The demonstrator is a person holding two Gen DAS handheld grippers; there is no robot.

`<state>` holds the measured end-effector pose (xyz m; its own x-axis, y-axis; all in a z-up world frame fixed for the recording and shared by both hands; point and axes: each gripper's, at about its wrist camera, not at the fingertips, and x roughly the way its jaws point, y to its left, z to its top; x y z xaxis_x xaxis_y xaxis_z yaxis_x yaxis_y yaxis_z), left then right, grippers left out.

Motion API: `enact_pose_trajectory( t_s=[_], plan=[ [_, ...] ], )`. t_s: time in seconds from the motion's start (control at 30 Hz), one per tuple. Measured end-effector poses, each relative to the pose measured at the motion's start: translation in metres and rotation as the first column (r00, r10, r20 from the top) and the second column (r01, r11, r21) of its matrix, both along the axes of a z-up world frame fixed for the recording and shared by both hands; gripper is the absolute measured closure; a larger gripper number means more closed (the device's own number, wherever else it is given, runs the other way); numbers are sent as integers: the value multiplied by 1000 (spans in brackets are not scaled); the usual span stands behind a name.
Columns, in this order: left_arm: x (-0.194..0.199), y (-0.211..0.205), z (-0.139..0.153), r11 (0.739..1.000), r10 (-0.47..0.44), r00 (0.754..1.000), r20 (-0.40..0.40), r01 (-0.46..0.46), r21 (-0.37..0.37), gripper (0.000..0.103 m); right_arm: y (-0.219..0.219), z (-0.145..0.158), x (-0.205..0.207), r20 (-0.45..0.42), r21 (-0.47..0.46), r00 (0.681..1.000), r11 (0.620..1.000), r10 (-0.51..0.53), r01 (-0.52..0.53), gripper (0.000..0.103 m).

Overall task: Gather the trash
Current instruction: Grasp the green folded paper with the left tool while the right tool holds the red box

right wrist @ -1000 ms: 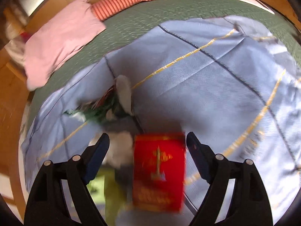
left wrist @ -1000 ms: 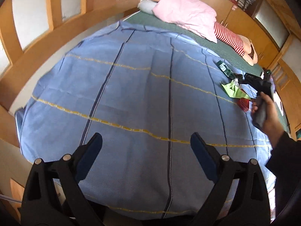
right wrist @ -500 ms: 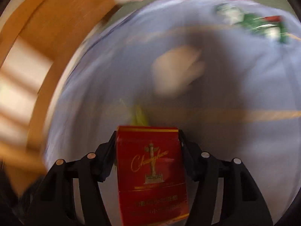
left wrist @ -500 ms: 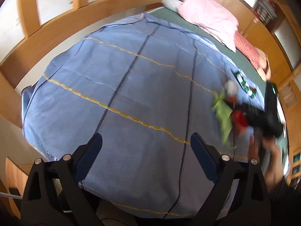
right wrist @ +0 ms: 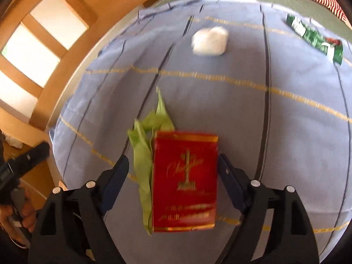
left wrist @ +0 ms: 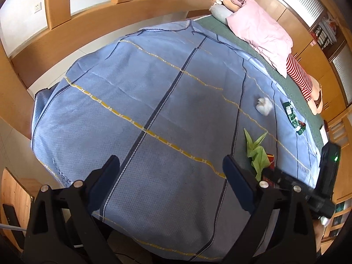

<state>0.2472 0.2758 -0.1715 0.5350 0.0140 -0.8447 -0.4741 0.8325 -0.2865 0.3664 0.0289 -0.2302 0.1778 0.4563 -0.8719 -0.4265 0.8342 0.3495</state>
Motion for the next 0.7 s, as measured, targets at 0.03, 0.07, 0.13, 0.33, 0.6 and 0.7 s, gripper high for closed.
enact_pose_trajectory(
  t_s=[0.03, 0.07, 0.13, 0.33, 0.6, 0.7],
  plan=[
    [0, 0, 0, 1000, 0, 1000, 1, 0, 0, 9, 2, -4, -3, 6, -31, 1000, 1000, 2, -2, 25],
    [0, 0, 0, 1000, -2, 1000, 0, 2, 0, 9, 2, -6, -7, 18, -55, 1000, 998, 7, -6, 30],
    [0, 0, -1, 1000, -3, 1000, 1, 3, 2, 9, 2, -8, -12, 10, -20, 1000, 1000, 14, -14, 47],
    [-1, 0, 1, 1000, 17, 999, 29, -17, -3, 9, 22, 2, -38, -41, 72, 991, 989, 131, -128, 47],
    [18, -28, -4, 993, -109, 992, 66, 111, -29, 9, -9, 35, -40, 31, 7, 999, 1000, -10, 10, 47],
    [36, -57, -9, 969, -244, 967, 77, 245, -12, 9, -41, 41, -40, 36, -9, 995, 996, -92, 93, 47]
  ],
)
